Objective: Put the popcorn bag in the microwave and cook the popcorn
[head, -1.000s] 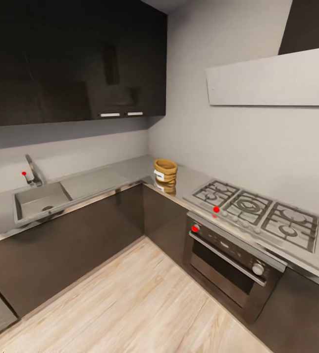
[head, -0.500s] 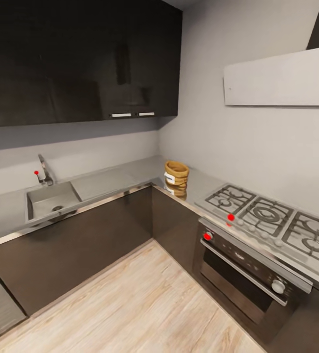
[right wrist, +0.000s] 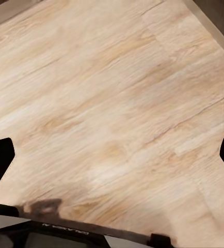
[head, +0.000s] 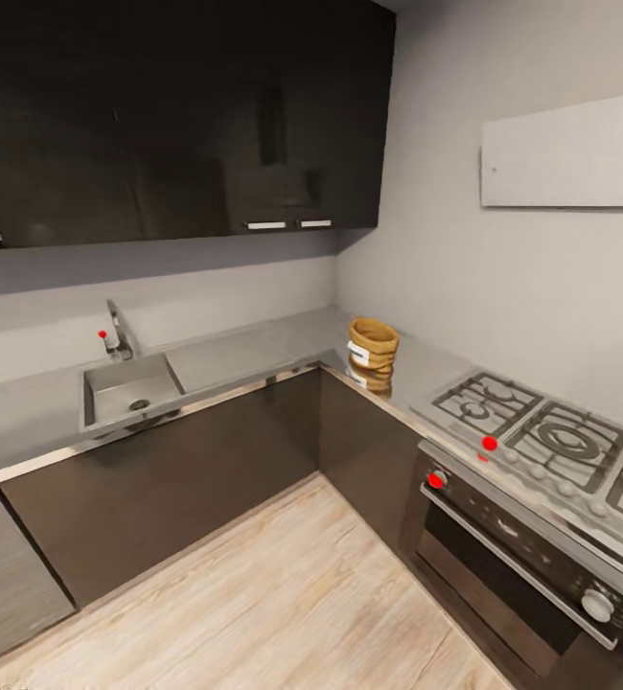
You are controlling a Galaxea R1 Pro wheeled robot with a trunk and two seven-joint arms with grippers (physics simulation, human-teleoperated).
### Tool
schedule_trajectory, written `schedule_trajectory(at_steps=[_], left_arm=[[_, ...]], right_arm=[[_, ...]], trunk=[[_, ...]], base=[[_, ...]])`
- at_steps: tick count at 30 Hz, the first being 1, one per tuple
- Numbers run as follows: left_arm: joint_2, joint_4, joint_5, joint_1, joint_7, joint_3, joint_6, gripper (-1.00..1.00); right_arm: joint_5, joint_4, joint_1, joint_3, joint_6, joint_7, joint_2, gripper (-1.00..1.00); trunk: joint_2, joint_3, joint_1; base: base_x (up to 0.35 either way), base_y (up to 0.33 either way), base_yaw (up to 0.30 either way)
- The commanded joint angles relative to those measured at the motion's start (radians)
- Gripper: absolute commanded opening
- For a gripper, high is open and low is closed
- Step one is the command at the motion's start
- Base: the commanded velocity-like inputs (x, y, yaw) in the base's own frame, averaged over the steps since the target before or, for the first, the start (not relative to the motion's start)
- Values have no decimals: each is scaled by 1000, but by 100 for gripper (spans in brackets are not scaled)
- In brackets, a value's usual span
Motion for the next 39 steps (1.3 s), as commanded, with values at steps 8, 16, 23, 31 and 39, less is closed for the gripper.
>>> schedule_trajectory(at_steps=[8, 16, 23, 31, 39], left_arm=[[-9, 1, -1, 1, -1, 1, -3, 100], [-7, 1, 0, 0, 0, 2, -3, 100], [-6, 2, -11, 5, -2, -4, -3, 100], [-6, 2, -12, 6, -1, -5, -3, 100], [-11, 2, -11, 8, -1, -3, -3, 100]], right_arm=[[4, 0, 0, -5, -3, 7, -2, 100], [3, 0, 0, -5, -3, 13, -4, 100], [4, -5, 0, -5, -3, 12, -3, 100], [4, -11, 1, -6, -3, 6, 1, 100], [8, -30, 0, 21, -6, 12, -1, 100]], trunk=[[-2, -2, 1], [-2, -2, 1], [-2, -2, 1], [-2, -2, 1], [-2, -2, 1]], base=[[76, 20, 250], [1, 0, 17], [97, 0, 0], [316, 0, 101], [41, 0, 97]])
